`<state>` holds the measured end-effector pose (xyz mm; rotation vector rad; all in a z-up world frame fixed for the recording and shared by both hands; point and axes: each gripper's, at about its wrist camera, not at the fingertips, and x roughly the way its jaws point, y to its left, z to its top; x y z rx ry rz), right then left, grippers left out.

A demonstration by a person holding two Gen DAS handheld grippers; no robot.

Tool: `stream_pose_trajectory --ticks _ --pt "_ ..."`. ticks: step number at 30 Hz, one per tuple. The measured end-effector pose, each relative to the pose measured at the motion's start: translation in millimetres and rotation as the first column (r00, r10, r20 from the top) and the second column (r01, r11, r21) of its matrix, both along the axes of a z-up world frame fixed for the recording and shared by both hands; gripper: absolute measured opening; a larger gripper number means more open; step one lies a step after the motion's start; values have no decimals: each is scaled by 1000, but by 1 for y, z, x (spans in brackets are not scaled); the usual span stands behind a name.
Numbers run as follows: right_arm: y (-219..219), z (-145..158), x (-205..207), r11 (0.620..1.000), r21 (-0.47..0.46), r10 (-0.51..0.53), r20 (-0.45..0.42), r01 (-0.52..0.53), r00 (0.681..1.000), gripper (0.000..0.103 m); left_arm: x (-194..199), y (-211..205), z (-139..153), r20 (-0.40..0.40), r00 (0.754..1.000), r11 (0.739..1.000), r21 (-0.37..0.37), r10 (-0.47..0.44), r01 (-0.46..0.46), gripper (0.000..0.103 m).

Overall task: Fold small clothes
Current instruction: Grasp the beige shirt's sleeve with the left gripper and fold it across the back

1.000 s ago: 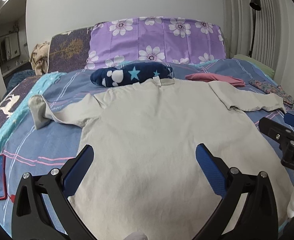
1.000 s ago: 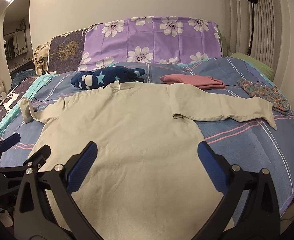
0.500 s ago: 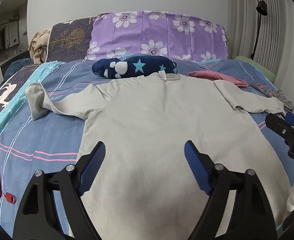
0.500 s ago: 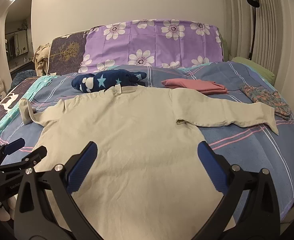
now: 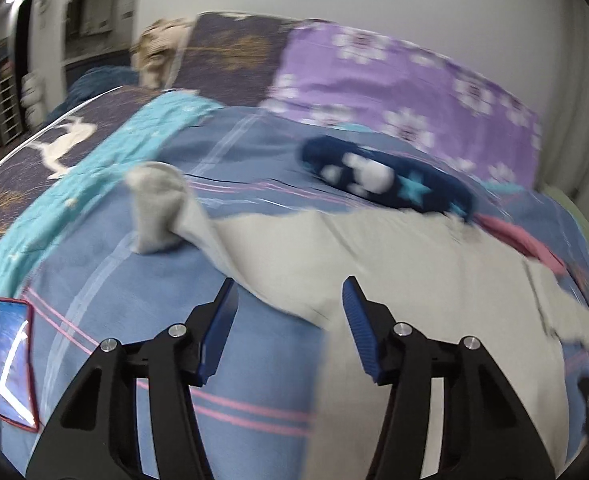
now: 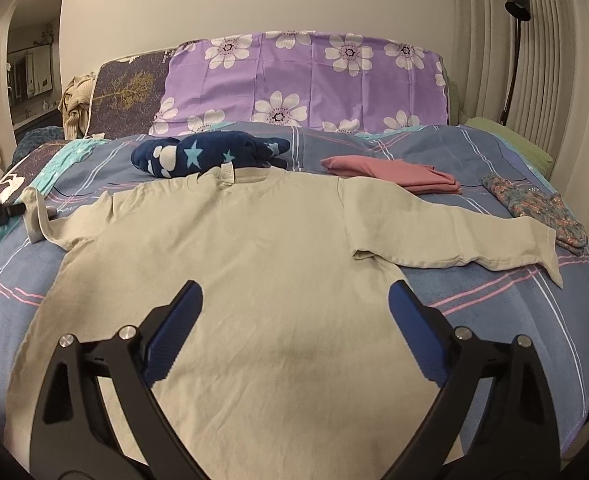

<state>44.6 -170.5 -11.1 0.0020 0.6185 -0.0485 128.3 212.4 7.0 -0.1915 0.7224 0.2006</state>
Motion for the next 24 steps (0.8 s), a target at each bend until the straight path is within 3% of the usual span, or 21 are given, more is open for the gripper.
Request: stream_pose_trajectory --ticks 4,8,13,16,19,21,22,23,24 --pt "0 -12 20 1000 -9 -5 -40 5 999 95 47 53 10 -91 981 984 51 173 -169 68" --pt "-4 -19 32 1000 -9 -14 -60 14 998 95 88 104 3 -162 935 948 14 317 -319 73" --pt "-13 -28 43 999 -15 -35 -88 34 995 95 123 155 -18 -274 845 870 -53 459 -490 73" --pt "-16 -34 49 999 -12 -40 -108 39 993 95 145 177 -32 -320 825 856 -72 466 -512 73" --pt "-16 -39 53 999 -10 -39 -123 38 992 95 151 192 -47 -354 818 825 -180 454 -536 73" --pt "-16 -42 54 999 -5 -39 -134 38 990 95 156 196 -57 -377 827 821 -233 418 -521 60" --pt "-17 -43 53 999 -2 -40 -135 40 990 95 157 197 -62 -385 836 825 -256 392 -504 27" --pt "-19 -43 53 999 3 -42 -135 43 990 95 156 195 -65 -391 843 827 -275 370 -490 5" --pt "-20 -43 52 999 7 -45 -134 46 990 95 153 192 -65 -381 854 830 -292 355 -476 5"
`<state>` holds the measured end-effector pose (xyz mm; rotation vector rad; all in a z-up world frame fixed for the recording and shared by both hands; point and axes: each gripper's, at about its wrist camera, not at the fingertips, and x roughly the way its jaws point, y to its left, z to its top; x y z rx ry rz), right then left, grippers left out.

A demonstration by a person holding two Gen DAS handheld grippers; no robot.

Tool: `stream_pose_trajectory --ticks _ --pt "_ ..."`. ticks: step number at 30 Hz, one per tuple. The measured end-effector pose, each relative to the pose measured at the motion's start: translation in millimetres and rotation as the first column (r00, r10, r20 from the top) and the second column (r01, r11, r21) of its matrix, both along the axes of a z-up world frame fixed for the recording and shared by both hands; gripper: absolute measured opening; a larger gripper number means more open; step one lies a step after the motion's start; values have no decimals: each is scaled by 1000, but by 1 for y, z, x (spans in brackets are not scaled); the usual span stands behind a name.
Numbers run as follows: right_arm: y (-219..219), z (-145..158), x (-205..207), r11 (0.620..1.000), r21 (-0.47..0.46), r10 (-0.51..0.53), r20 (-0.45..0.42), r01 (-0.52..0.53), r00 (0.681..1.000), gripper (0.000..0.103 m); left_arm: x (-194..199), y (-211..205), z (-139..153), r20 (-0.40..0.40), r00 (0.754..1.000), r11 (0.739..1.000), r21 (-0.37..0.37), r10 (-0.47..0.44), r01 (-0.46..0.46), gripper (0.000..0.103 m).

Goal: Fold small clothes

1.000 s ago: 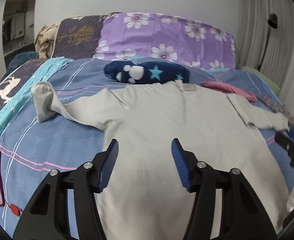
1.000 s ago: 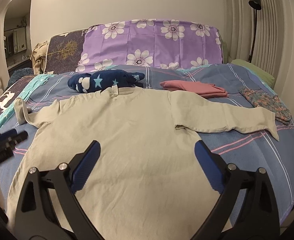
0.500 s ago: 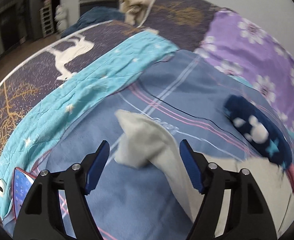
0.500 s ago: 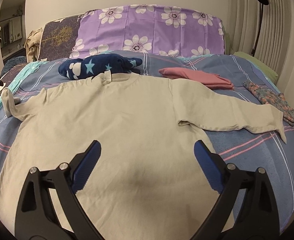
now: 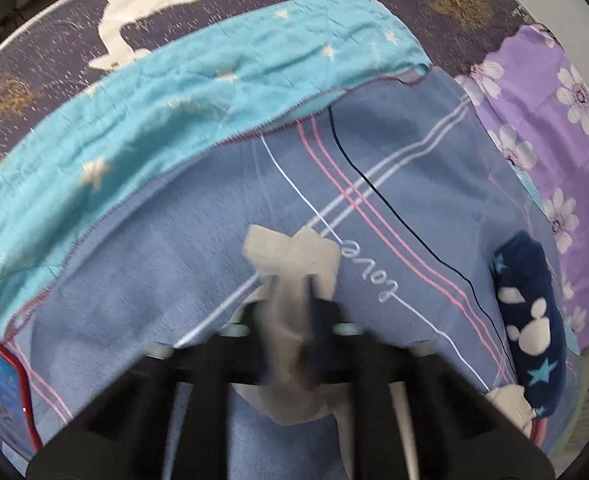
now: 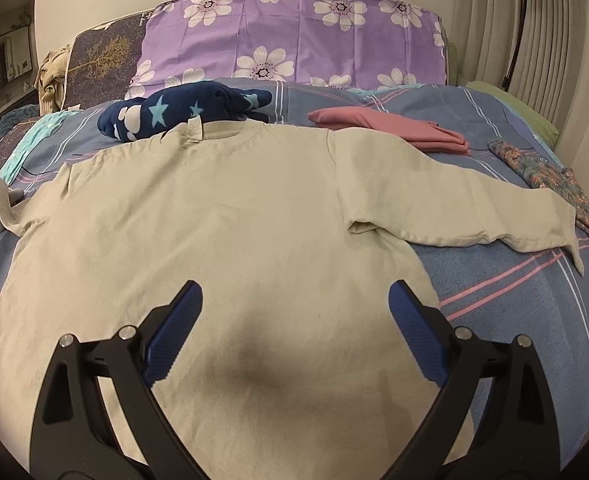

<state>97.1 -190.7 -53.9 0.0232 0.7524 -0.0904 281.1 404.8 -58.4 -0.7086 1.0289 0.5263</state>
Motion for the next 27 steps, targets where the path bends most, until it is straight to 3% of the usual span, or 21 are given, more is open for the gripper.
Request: stream_pose_trajectory --ticks 3,5,8,10,12,13,14,16,18,20,22,24,26,27 --pt "-3 2 -2 1000 -3 -6 6 6 1000 95 -5 -17 24 98 991 993 86 -90 81 4" --pt "-5 3 -3 1000 -8 -8 13 8 1000 95 -9 -39 48 194 962 979 111 -190 171 4" --pt "-8 5 -6 1000 5 -18 19 18 1000 95 -22 -104 94 352 834 905 187 -424 381 4" --pt "-10 5 -8 1000 12 -26 21 26 999 95 -41 -164 119 410 694 806 288 -591 517 5" --pt "-12 5 -11 999 13 -33 21 32 999 95 -62 -224 128 406 565 696 393 -718 601 8" --pt "-13 5 -12 999 13 -37 19 37 999 95 -71 -249 124 382 520 645 429 -764 632 18" --pt "-15 5 -13 999 14 -40 16 40 999 95 -77 -268 117 360 492 609 444 -793 657 34" --pt "-19 6 -16 999 14 -43 9 43 999 95 -90 -307 91 298 437 529 451 -849 719 41" --pt "-22 8 -17 1000 6 -29 0 29 1000 95 -100 -328 60 229 419 478 442 -879 759 41" --pt "-24 12 -15 1000 0 -4 -6 4 1000 95 -107 -339 33 158 436 457 455 -886 764 42" --pt "-24 17 -11 999 9 35 -6 -35 999 93 -110 -334 16 116 468 463 470 -876 751 42" --pt "-22 23 -5 995 38 94 -4 -93 996 80 -118 -323 8 104 491 476 479 -865 738 43" --pt "-16 28 10 977 112 187 -20 -183 982 60 -124 -309 7 82 514 479 508 -854 716 53" --pt "-13 29 18 961 159 232 -29 -224 972 55 -127 -303 6 64 537 484 533 -841 694 55"
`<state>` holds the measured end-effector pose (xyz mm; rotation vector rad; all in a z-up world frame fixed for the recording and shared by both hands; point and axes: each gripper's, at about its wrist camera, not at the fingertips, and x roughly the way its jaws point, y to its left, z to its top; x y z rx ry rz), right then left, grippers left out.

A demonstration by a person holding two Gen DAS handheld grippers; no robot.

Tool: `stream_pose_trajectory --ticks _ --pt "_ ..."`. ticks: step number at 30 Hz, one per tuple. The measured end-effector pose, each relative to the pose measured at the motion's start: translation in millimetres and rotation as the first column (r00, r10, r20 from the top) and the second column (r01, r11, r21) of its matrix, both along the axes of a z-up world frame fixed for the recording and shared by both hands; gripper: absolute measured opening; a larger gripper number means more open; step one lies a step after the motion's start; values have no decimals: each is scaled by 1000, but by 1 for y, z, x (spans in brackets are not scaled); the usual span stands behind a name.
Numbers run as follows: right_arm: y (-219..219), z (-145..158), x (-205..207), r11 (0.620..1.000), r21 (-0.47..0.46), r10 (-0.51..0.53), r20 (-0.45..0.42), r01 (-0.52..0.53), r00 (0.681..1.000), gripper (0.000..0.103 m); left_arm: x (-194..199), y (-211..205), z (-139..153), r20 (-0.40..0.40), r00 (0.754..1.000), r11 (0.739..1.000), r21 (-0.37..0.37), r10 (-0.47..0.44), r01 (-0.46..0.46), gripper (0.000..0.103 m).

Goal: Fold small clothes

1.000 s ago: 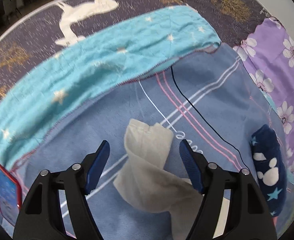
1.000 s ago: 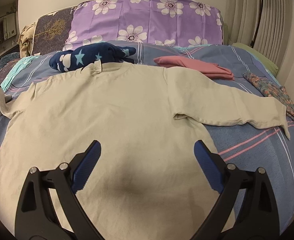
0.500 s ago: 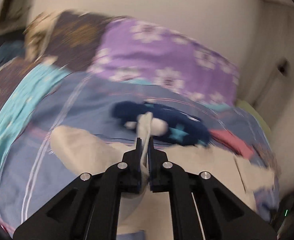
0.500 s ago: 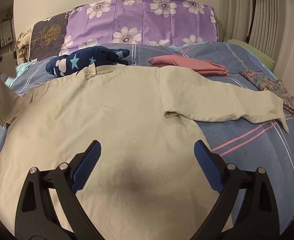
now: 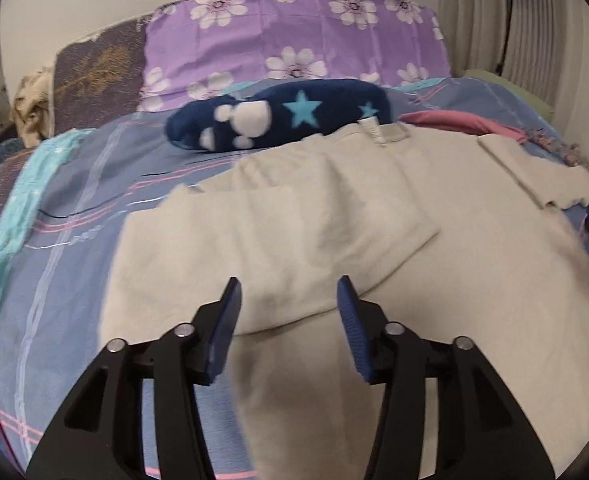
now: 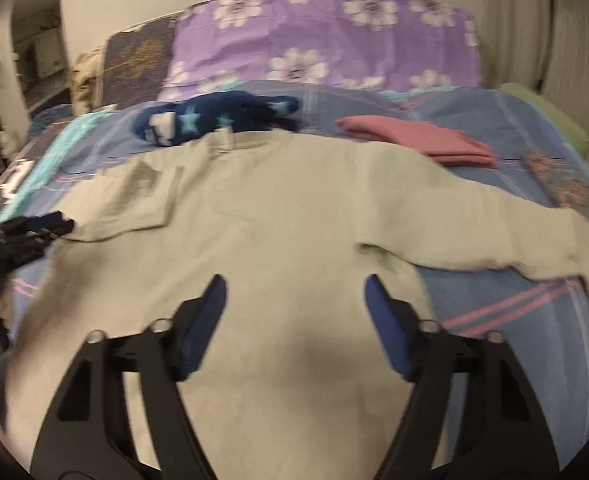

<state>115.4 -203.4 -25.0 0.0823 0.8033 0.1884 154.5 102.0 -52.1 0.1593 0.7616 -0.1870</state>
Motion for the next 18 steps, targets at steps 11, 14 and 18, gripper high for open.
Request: stream_pose_trajectory --ticks 11,14,18 --pt "82 -49 135 929 328 260 -245 -173 934 52 6 71 -20 7 964 962 -62 267 -266 61" --pt "99 -61 146 918 362 273 -275 -164 922 61 8 83 -25 -13 955 948 -113 297 -297 61" --pt "131 -56 153 911 335 329 -243 -239 913 16 16 93 -34 -77 947 935 -152 311 -319 61"
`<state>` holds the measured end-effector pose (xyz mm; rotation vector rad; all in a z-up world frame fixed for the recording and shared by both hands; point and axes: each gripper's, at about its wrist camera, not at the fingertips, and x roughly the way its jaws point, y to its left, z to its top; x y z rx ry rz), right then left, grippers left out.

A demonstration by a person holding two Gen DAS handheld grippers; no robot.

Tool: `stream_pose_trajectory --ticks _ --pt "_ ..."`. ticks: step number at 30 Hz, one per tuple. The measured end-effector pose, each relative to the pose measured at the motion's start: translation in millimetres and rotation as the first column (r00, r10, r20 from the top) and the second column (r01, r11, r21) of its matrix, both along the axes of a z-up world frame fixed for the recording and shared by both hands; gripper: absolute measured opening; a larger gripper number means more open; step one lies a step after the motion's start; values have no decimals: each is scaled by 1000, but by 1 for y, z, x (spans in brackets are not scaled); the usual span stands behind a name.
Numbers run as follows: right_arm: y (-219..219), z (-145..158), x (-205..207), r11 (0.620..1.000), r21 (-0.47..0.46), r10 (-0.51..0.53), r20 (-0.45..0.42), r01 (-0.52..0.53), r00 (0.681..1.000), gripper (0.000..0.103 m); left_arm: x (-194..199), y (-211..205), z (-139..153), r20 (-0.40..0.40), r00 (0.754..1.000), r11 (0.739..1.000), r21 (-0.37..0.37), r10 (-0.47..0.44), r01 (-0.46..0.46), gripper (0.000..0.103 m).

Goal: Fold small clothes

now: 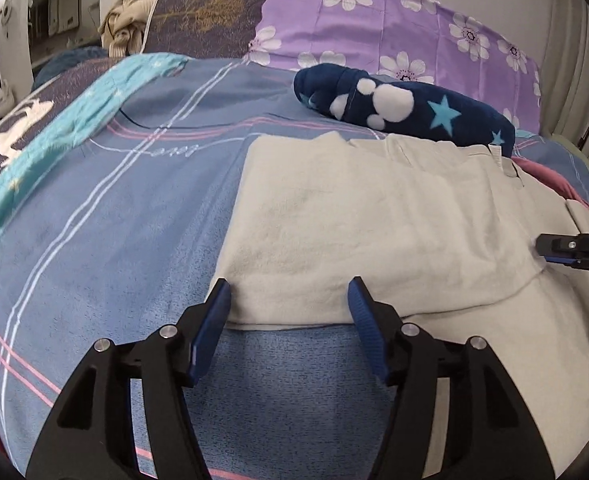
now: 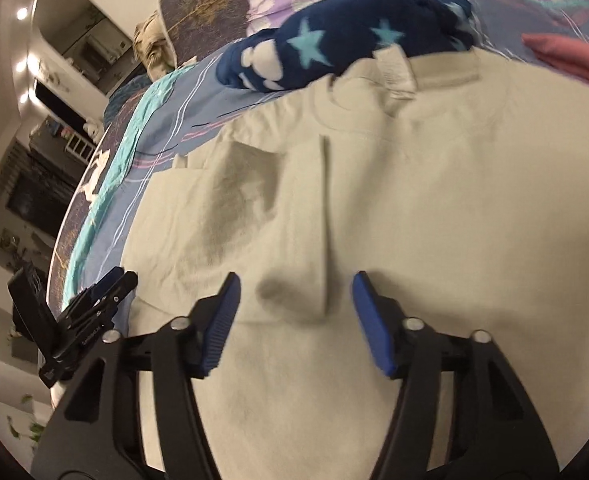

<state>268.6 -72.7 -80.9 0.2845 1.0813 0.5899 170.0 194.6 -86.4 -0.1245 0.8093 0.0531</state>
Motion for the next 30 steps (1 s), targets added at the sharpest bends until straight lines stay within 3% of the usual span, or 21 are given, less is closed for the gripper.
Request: stream_pose_trajectory --ticks 2,5,6,7,10,12,15,18,20,27,28,29,30 --pt "3 15 -3 1000 23 -21 41 20 999 13 -1 2 0 12 1000 1000 -13 4 -4 61" --pt "-10 62 -23 998 36 -60 223 53 973 12 -6 4 4 39 999 1000 -6 28 -28 61" --pt "-16 70 -27 997 34 -71 251 64 966 4 -8 5 6 54 998 999 -9 35 -34 61" --pt "-23 81 -31 997 30 -79 282 73 956 4 -10 7 6 66 997 999 -16 34 -33 61" --pt "-56 90 -42 990 -48 -112 329 135 938 4 -12 8 8 90 996 999 -45 5 -1 61" --pt "-77 78 -42 976 -96 -156 310 195 938 4 -10 7 6 77 997 999 -50 -3 7 61" --pt "-114 40 -40 969 -84 -216 177 234 960 6 -10 6 5 77 997 998 -56 -20 25 61" --pt "-139 11 -38 964 -52 -258 55 261 965 17 -8 1 3 61 997 998 -44 -46 48 61" --pt "-150 3 -36 960 -12 -278 23 279 960 43 -7 -2 1 45 997 998 -30 -56 57 61" --pt "-135 -6 10 965 75 -247 -42 250 968 58 -2 -5 -6 2 997 996 -34 -79 79 62" --pt "-131 -5 15 967 59 -245 -28 246 969 57 -2 -3 -7 0 997 996 -45 -79 79 62" --pt "-125 -4 18 972 46 -231 -12 232 973 30 -2 -2 -8 -1 997 996 -54 -78 78 62" --pt "-115 -2 21 978 37 -206 -4 206 979 9 -2 -1 -8 -2 997 995 -64 -77 76 63"
